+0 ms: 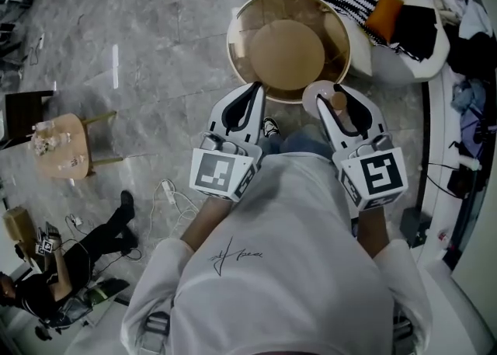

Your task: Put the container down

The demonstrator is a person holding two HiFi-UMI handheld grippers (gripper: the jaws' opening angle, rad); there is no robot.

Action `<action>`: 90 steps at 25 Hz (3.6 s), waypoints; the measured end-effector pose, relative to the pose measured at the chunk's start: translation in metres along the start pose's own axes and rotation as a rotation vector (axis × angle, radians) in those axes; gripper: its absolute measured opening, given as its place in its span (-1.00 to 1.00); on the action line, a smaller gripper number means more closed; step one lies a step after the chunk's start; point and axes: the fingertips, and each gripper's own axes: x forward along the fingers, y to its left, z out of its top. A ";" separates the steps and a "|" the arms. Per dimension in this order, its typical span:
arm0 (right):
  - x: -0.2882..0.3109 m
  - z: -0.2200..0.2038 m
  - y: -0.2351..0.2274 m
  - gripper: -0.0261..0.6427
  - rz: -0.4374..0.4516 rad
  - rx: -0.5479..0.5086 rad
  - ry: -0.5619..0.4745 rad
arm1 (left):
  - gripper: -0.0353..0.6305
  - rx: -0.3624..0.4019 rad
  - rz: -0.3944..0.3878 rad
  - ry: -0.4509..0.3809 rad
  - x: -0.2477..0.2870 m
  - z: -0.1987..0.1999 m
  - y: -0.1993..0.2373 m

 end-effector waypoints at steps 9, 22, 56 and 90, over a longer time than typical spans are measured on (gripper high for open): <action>0.026 0.007 -0.015 -0.50 0.012 -0.013 -0.012 | -0.84 -0.006 0.028 0.028 0.014 -0.005 0.012; 0.068 -0.002 -0.043 -0.50 0.056 -0.013 0.016 | -0.84 -0.063 0.026 0.064 0.064 -0.017 0.029; 0.160 -0.070 -0.109 -0.50 0.152 0.028 0.121 | -0.84 -0.117 0.114 0.198 0.162 -0.092 0.058; 0.217 -0.153 -0.137 -0.50 0.224 0.057 0.217 | -0.84 -0.109 0.129 0.300 0.215 -0.171 0.070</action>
